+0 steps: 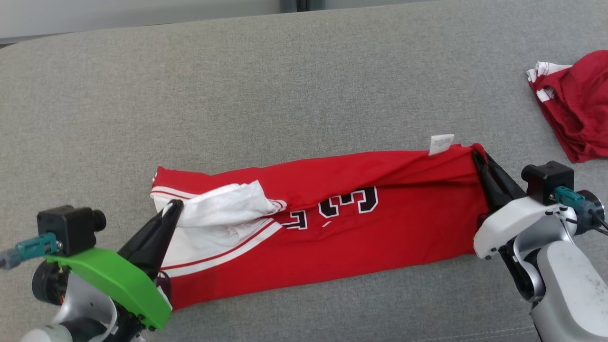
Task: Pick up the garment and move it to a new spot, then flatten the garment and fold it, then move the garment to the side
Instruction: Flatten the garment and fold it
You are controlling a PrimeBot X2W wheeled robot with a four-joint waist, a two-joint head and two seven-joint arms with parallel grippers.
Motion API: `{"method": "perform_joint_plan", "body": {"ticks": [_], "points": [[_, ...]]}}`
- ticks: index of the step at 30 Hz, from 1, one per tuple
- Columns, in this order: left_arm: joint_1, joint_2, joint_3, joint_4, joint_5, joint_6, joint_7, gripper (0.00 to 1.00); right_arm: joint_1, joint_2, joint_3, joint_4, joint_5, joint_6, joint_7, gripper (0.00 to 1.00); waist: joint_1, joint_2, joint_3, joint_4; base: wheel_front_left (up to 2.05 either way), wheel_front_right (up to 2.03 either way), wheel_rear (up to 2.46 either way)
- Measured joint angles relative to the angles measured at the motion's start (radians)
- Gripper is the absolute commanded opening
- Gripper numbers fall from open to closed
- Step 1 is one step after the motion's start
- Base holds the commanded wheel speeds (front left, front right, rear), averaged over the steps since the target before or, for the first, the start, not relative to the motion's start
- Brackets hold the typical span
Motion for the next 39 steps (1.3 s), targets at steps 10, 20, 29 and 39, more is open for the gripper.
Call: {"method": "perform_joint_plan", "body": {"ticks": [10,20,29,39], "points": [[0.090,-0.067,-0.022,0.099,-0.012,0.003,-0.089,0.00,0.129,0.058,-0.078,-0.085,-0.034,0.000,0.048,0.25,0.0000,0.0000,-0.020,0.008,0.00,0.00,0.00],[0.136,-0.124,0.032,0.188,0.021,0.028,-0.270,1.00,0.197,0.099,-0.169,-0.061,-0.039,0.000,-0.011,1.00,0.0000,0.0000,-0.053,0.011,0.00,0.00,0.00],[0.159,-0.134,0.061,0.187,0.157,0.097,-0.437,1.00,0.235,0.124,-0.254,-0.068,-0.054,0.000,-0.027,1.00,0.0001,0.0000,-0.089,0.027,0.00,0.00,0.00],[0.118,-0.170,0.026,0.253,0.241,0.124,-0.538,1.00,0.157,0.117,-0.224,0.015,-0.066,0.000,0.166,1.00,0.0000,0.0000,-0.127,0.067,0.00,0.00,0.00]]}}
